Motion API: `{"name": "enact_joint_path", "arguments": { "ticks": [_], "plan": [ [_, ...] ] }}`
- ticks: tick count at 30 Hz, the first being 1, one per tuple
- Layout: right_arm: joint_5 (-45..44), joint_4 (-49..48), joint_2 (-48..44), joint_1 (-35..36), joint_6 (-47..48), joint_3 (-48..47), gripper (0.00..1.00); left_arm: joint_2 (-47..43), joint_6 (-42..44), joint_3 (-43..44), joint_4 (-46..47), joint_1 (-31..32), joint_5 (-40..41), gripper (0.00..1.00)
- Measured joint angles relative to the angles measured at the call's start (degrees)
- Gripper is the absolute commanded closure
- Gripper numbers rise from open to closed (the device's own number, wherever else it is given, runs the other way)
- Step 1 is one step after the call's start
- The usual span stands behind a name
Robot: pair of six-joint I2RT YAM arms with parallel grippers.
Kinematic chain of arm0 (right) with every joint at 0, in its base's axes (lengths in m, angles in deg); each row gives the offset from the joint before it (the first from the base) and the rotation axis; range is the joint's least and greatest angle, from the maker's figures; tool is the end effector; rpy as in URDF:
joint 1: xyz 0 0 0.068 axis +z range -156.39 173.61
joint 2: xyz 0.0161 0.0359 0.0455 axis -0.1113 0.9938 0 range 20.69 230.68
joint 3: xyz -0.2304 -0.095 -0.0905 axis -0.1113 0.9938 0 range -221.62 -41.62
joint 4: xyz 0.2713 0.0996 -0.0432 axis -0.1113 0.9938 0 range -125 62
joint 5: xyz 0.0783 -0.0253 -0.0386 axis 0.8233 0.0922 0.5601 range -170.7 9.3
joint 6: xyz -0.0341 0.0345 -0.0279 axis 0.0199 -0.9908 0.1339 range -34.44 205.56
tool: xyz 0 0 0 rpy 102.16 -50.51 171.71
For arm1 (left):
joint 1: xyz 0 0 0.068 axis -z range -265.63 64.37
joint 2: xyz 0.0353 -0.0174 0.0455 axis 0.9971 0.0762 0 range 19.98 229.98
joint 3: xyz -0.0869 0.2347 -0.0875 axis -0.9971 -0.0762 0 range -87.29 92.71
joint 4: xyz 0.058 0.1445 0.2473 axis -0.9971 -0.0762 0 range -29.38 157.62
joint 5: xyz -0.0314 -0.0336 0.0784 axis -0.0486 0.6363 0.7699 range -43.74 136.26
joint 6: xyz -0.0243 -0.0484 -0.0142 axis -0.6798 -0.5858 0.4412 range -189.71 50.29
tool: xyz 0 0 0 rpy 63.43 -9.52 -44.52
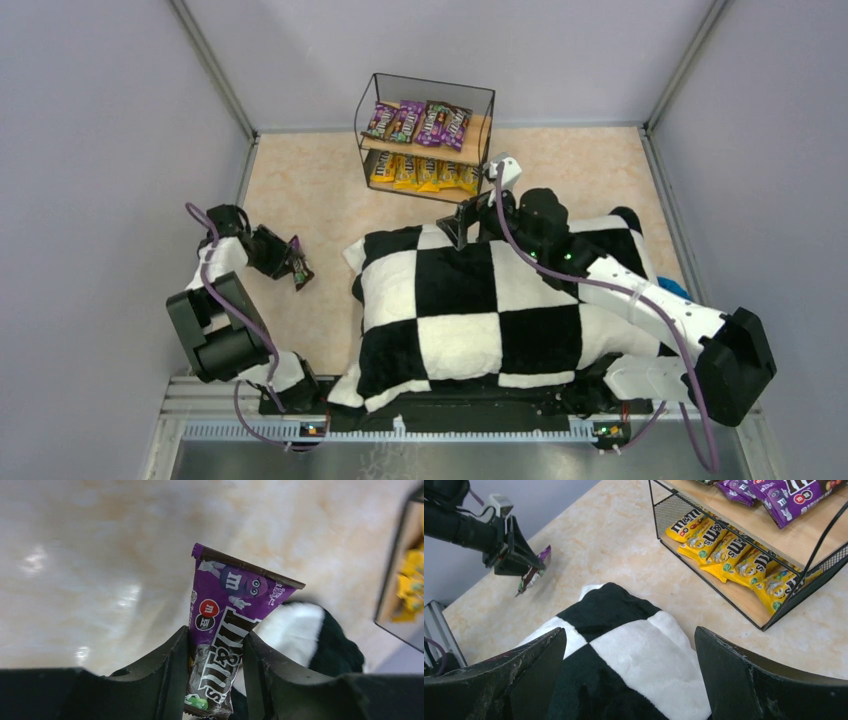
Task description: Place and organize the candy bags onto the shelf
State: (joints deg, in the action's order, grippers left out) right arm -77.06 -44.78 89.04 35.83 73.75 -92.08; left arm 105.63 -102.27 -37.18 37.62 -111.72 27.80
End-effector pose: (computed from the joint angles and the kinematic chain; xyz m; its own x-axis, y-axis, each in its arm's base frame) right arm 0.2349 0.2165 0.3073 -0.2492 0.0498 -0.9672 -0.6805 0.7016 0.2114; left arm 0.2812 0.1241 0.1555 -0.5278 -0.8270 -0.1939 -0.6923 0.5511 -0.4659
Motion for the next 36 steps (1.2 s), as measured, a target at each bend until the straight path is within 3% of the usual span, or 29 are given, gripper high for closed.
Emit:
{"name": "enact_joint_path", "arguments": {
  "ticks": [7,15,21,30,32,36],
  "plan": [
    [3.04,-0.44,2.21,0.72,7.17,-0.24,0.01,-6.82,-2.01,1.70,0.39,7.04,-8.31,0.51],
    [3.50,-0.39,2.54,11.76,30.95,-0.50,0.01,-14.36,-4.98,7.89,1.88,21.92,-9.66,0.56],
    [5.31,-1.99,3.78,13.03,37.20,-2.51,0.01,-16.26,-5.33,8.39,2.58,24.50,-10.34,0.57],
    [12.52,-5.70,9.51,15.06,56.50,-5.35,0.10,-16.31,-6.05,9.07,2.38,31.76,-10.43,0.57],
    [13.27,-4.70,12.37,15.21,60.00,-7.54,0.15,-16.31,-6.40,9.07,2.36,32.85,-10.23,0.57],
    [13.40,-0.98,16.76,16.26,67.45,-11.98,0.45,-16.52,-7.15,9.07,2.34,35.17,-9.20,0.57]
  ]
}}
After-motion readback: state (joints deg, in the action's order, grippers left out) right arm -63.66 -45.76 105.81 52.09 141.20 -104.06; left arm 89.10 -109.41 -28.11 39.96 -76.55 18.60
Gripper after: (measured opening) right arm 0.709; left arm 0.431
